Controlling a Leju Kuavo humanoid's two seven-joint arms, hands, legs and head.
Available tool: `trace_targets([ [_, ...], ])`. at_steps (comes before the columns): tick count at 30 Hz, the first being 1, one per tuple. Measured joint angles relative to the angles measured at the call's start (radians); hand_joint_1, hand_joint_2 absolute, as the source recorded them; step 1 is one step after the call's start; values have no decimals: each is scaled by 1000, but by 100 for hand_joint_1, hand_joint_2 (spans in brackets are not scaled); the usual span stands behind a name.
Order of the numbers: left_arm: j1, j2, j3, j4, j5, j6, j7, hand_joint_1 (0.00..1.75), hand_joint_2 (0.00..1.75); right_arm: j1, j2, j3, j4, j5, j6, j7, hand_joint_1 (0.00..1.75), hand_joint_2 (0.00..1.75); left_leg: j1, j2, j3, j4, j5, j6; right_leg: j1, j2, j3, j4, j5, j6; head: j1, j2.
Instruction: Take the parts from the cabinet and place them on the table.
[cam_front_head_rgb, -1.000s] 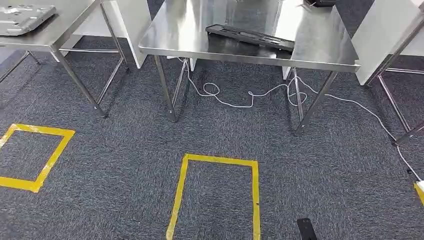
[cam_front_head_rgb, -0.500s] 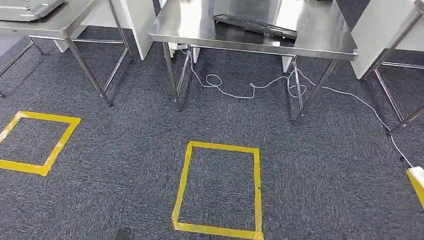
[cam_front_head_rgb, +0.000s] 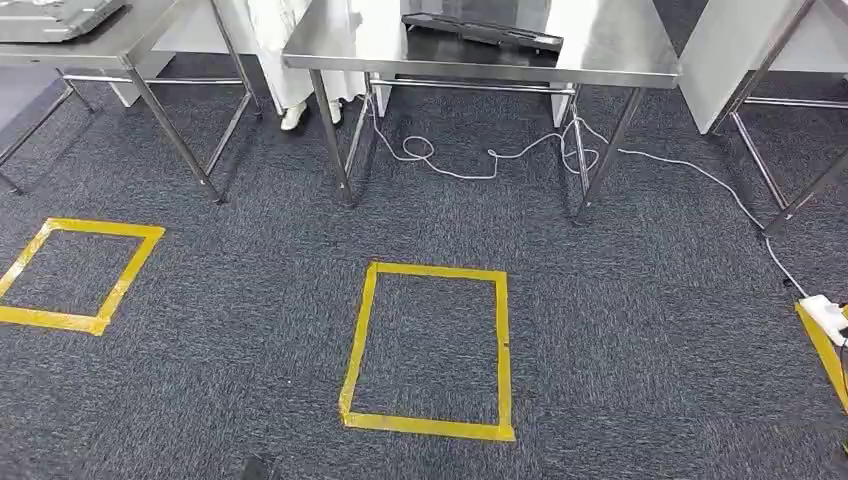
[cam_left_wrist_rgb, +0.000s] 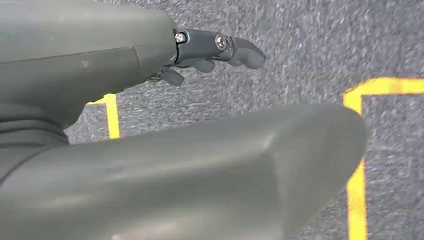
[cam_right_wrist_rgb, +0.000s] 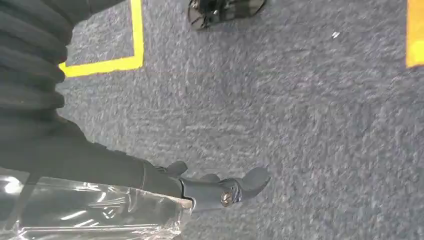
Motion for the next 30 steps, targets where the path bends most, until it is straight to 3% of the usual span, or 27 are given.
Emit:
trace_targets([
  [1, 0, 0, 0, 0, -2, 0, 0, 0, 0, 1, -1, 0, 0, 0, 0, 2, 0, 175, 0, 0, 24, -4, 33, 5, 4, 0, -17, 6, 8, 1, 0, 0],
  [3, -1, 0, -2, 0, -4, -1, 0, 0, 0, 1, -1, 0, 0, 2, 2, 4, 0, 175, -4, -3, 130, -132, 94, 23, 12, 3, -49, 22, 20, 2, -1, 0],
  [4, -5, 0, -2, 0, -4, -1, 0, 0, 0, 1, -1, 0, 0, 2, 5, 4, 0, 175, -8, -10, 199, -224, 91, 40, 10, 4, -55, 27, 26, 3, -1, 0],
  [5, -8, 4, -3, -2, -4, -1, 0, 0, 0, 1, 4, 0, 2, 3, 11, 4, 0, 175, -16, -11, 252, -303, 63, 53, 21, 5, -63, 27, 33, 9, 1, 0],
  [6, -11, 3, -5, -2, -4, -1, 0, 0, 0, 1, 2, 0, 2, 5, 13, 5, 0, 175, -15, -10, 266, -343, 59, 49, 16, 3, -67, 28, 44, 17, 1, 0],
  [8, -11, 3, -5, -2, -4, -13, -3, 0, 0, 0, 1, 0, 2, 7, 16, 11, 0, 175, -26, -11, 252, -344, 70, 55, 7, 2, -81, 25, 65, 34, -2, 0],
  [9, -8, 3, -6, -1, -4, -19, -4, 0, 0, 5, 1, 0, 2, 8, 16, 13, 0, 175, -25, -9, 246, -357, 87, 63, 13, 3, -88, 22, 74, 41, -1, 0],
  [10, -9, 3, -6, 0, -4, -24, -5, 0, 0, 5, -2, 0, 2, 8, 16, 15, 0, 175, -14, 2, 238, -367, 102, 63, 14, 4, -97, 42, 49, 36, 1, 0],
  [11, -7, 4, -6, 0, -4, -29, -7, 0, 0, 6, -1, 0, 3, 10, 16, 18, 0, 175, -14, -1, 220, -369, 112, 73, 15, 8, -119, 79, 1, 28, 2, 0],
  [12, -6, 4, -7, 0, -5, -32, -8, 0, 0, 7, -1, 0, 3, 12, 16, 22, 0, 175, -14, 0, 206, -368, 124, 72, 10, 9, -144, 141, -57, 20, 8, 0],
  [13, -6, 4, -7, 0, -5, -33, -11, 0, 0, 6, -3, 0, 3, 14, 16, 23, 0, 175, -14, 1, 192, -367, 137, 71, 5, 10, -159, 212, -104, 19, 11, 0],
  [14, -5, 4, -7, 0, -5, -35, -11, 0, 0, 5, -4, 0, 3, 16, 16, 24, 0, 175, -14, 3, 175, -366, 151, 68, 2, 10, -171, 289, -133, 27, 9, 0],
  [15, -4, 4, -7, 0, -5, -37, -11, 0, 0, 6, -5, 0, 3, 16, 16, 25, 0, 175, -14, 6, 160, -366, 163, 65, -3, 10, -171, 333, -128, 41, 11, 0],
  [16, -5, 4, -7, 0, -6, -42, -11, 0, 0, 6, -6, 0, 3, 15, 16, 26, 0, 175, -12, 7, 143, -366, 176, 61, -8, 10, -153, 337, -95, 60, 10, 0],
  [17, -5, 4, -7, 0, -6, -42, -11, 0, 0, 6, -7, 0, 3, 14, 16, 27, 0, 175, -9, 8, 128, -364, 188, 55, -13, 10, -119, 303, -54, 80, 11, 0],
  [18, -5, 3, -8, 0, -7, -42, -11, 0, 0, 5, -8, 0, 3, 13, 16, 28, 0, 175, -4, 8, 110, -361, 200, 47, -20, 10, -62, 230, -15, 96, 10, 0],
  [19, -6, 4, -8, 0, -7, -42, -11, 0, 0, 4, -8, 0, 3, 13, 16, 28, 0, 175, -2, 8, 97, -353, 210, 38, -29, 10, 3, 138, -9, 101, 11, 0],
  [20, -7, 5, -8, -1, -7, -42, -11, 0, 0, 1, -7, 0, 3, 13, 16, 28, 0, 175, -6, 6, 84, -346, 218, 29, -27, 11, 69, 30, -64, 92, 13, 0],
  [21, -8, 5, -8, -1, -7, -42, -12, 0, 0, 0, -8, 0, 3, 13, 16, 28, 0, 175, -7, 6, 78, -338, 225, 23, -8, 15, 95, -26, -78, 70, 11, 0],
  [23, -8, 5, -8, -1, -7, -36, -11, 0, 0, 1, -7, 0, 4, 13, 16, 29, 0, 175, -6, 6, 74, -340, 239, 19, -15, 13, 75, -8, -73, 57, -3, 0],
  [24, -7, 5, -8, -1, -7, -27, -11, 0, 0, 3, -7, 0, 4, 13, 17, 30, 0, 175, -1, 6, 72, -342, 247, 13, -15, 12, 67, -4, -68, 43, -4, 0],
  [25, -6, 4, -8, 0, -7, -19, -11, 0, 0, 4, -6, 0, 4, 13, 18, 31, 0, 175, 7, 4, 66, -335, 233, 6, -18, 9, 59, -5, -57, 26, -5, 0],
  [26, -6, 3, -8, 0, -7, -13, -10, 0, 0, 4, -6, 0, 4, 11, 20, 31, 0, 0, 8, 2, 55, -303, 170, 4, -14, 7, 50, -5, -47, 11, -5, 0],
  [28, -10, 0, -8, 0, -7, -9, -8, 0, 0, 5, -8, -1, 4, 3, 27, 32, 0, 0, 7, 0, 17, -160, 43, -1, -9, 10, 27, -3, -27, 1, -7, 0],
  [29, -11, 0, -8, 0, -8, -9, -7, 0, 0, 5, -8, -6, 4, -5, 33, 34, 0, 0, 7, 0, -3, -81, 8, -1, -5, 11, 15, -3, -18, 0, -6, 0],
  [30, -11, -2, -9, 0, -10, -9, -7, 0, 0, 5, -8, -13, 5, -9, 34, 34, 0, 0, 7, 0, -14, -17, 1, 1, -1, 17, 9, 0, -9, 0, -6, 0],
])
